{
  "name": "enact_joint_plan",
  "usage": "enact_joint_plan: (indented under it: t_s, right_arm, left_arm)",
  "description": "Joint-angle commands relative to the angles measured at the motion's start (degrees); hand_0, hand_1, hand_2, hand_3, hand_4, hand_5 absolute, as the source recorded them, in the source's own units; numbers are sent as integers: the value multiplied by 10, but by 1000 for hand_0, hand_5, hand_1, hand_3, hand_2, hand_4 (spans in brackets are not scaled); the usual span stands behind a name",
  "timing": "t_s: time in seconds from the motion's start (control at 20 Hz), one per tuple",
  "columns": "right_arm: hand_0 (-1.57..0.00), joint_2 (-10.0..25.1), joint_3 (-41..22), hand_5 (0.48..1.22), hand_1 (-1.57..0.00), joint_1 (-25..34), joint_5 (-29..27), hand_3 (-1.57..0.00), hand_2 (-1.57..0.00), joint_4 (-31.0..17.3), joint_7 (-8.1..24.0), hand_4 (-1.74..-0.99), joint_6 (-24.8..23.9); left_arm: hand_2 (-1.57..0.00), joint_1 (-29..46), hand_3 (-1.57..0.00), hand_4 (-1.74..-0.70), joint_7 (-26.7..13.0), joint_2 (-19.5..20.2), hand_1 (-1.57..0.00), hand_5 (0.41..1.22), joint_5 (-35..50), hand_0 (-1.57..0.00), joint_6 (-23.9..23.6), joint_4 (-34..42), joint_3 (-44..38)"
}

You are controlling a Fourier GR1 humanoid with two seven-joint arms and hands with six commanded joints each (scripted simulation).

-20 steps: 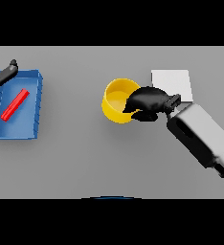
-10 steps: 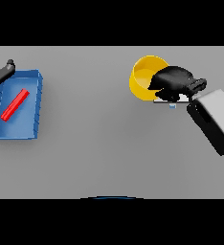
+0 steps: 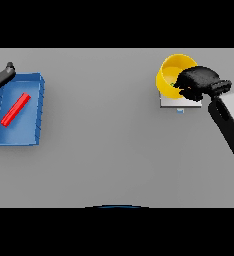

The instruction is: Pick up the red beaker and tilt it to pour out 1 green nut into yellow bowl. Pick up the yellow bowl and place it on the metallic measuring scale.

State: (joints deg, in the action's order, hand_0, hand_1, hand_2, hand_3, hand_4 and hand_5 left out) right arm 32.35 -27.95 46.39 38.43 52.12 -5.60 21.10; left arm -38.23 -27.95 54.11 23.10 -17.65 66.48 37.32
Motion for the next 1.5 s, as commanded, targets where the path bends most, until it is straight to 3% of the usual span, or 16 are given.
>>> enact_joint_plan:
  t_s: [0.0, 0.4, 0.55, 0.6, 0.65, 0.7, 0.9, 1.15, 1.45]
  right_arm:
    - [-1526, -2, 0, 1221, -1408, 5, 2, -1507, -1483, -12, -2, -1729, -5]
    - [-1392, -1, -7, 1221, -1205, 15, 8, -1560, -1322, -83, -23, -1730, -22]
    - [-1417, -5, -5, 1221, -1230, 17, 2, -1536, -1402, -88, -24, -1728, -24]
    - [-1404, -9, -3, 1221, -1181, 18, -1, -1543, -1293, -92, -21, -1670, -21]
    - [-1410, -15, -1, 1221, -1150, 23, -1, -1387, -1182, -102, -15, -1644, -18]
    - [-1325, -10, 2, 1155, -1039, 27, -4, -1237, -1042, -104, -15, -1621, -8]
    - [-825, -14, 11, 955, -599, 25, -20, -794, -589, -95, 9, -1550, 15]
    - [-297, -12, 7, 848, -223, 27, -17, -509, -297, -101, 10, -1487, 27]
    - [-77, -5, -5, 804, -58, 26, -3, -297, -93, -111, -6, -1424, 23]
  left_arm:
    - [1, 0, 1, -831, -8, 0, 1, 771, -2, 1, -2, 0, 2]
    - [1, -3, 1, -839, -22, 0, 1, 786, -6, 1, -1, 2, 7]
    - [1, -3, 1, -840, -12, -2, 1, 771, -2, 1, 5, -12, 2]
    - [1, -7, 1, -841, -9, -5, 1, 772, -3, 1, 7, -18, 2]
    - [1, -10, 1, -843, -9, -4, 1, 773, -1, 1, 9, -16, 0]
    - [1, -10, 1, -844, -7, -7, 1, 775, -3, 1, 6, -17, 1]
    - [1, -5, 1, -850, -1, -8, 1, 765, 0, 1, 8, -14, 2]
    - [1, -9, 1, -853, -10, -5, 1, 772, -2, 1, 4, -8, 2]
    - [1, -4, 1, -855, -14, 2, 1, 771, 0, 1, -3, 5, 0]
